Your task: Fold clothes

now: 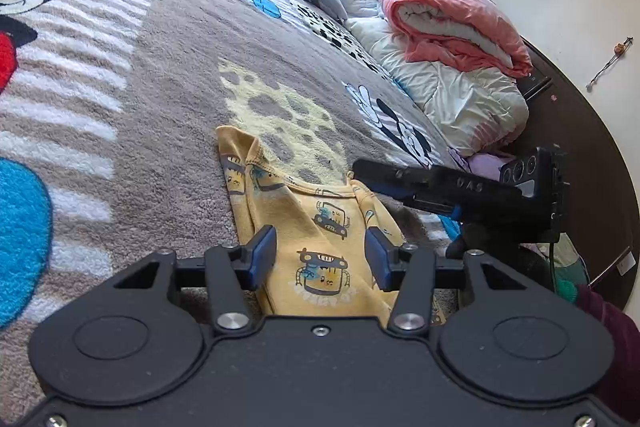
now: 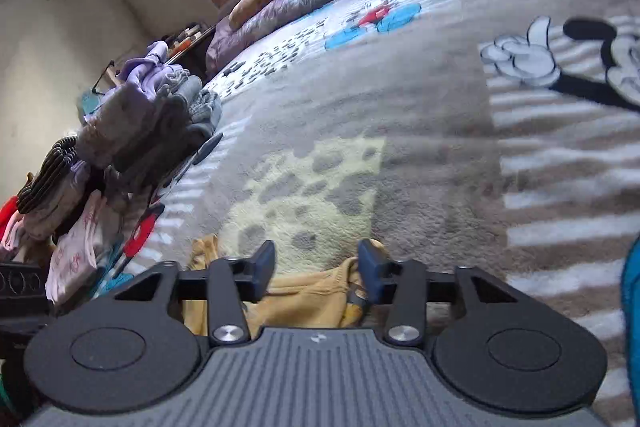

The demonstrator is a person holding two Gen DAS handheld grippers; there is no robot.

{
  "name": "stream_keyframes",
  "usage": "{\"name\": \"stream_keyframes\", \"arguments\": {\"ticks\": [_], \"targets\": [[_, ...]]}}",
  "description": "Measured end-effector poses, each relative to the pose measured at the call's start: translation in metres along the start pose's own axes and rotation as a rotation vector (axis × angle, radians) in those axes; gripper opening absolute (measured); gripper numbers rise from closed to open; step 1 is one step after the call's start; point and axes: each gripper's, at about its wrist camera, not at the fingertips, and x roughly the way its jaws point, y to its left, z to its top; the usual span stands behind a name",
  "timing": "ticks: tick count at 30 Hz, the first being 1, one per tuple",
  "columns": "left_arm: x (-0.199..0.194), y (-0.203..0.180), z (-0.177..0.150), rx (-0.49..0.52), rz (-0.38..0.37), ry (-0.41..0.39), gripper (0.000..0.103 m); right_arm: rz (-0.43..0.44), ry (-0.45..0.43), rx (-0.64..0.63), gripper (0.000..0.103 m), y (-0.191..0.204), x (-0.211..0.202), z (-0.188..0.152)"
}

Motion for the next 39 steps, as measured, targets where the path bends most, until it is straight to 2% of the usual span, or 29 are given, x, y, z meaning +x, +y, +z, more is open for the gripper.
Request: {"name": "stream_keyframes", "arguments": {"ticks": [5,6,11,16,19,22,25,26,29,34,39], "targets": [[-0.016,-0.001,0.008,0.007,-0.004,-0.043,0.047,0.083,-0.145,0.158,0.048,-0.019,-0.028,0.004],[-0.017,0.001,0.01,0.006,0.008,-0.051,0.047,0.081,-0.151,0.19,0.049,-0.025,-0.03,0.004],[-0.007,0.016,0.026,-0.002,0.121,-0.038,0.047,-0.001,-0.056,0.199,0.049,-0.035,-0.02,-0.005],[0.012,0.032,0.042,-0.041,0.115,-0.011,0.045,0.016,-0.038,0.18,0.046,-0.033,-0.012,-0.005],[0.025,0.035,0.049,-0.026,0.107,0.014,0.036,0.048,-0.026,0.154,0.046,-0.031,-0.007,-0.006],[0.032,0.038,0.054,-0.037,0.087,0.033,0.032,0.057,-0.014,0.138,0.039,-0.029,-0.003,-0.005],[0.032,0.033,0.055,-0.025,0.09,0.042,0.028,0.065,-0.02,0.125,0.018,-0.026,-0.005,-0.004],[0.032,0.03,0.056,-0.021,0.086,0.046,0.018,0.069,-0.024,0.12,0.014,-0.024,-0.007,-0.004],[0.027,0.018,0.056,0.007,0.092,0.038,0.009,0.08,-0.036,0.105,0.012,-0.02,-0.011,-0.004],[0.005,-0.007,0.057,0.056,0.057,0.0,0.008,0.128,-0.082,0.085,0.012,-0.005,-0.036,0.003],[-0.03,-0.036,0.042,0.135,0.027,-0.036,0.008,0.174,-0.08,-0.018,0.012,0.029,-0.07,0.009]]}}
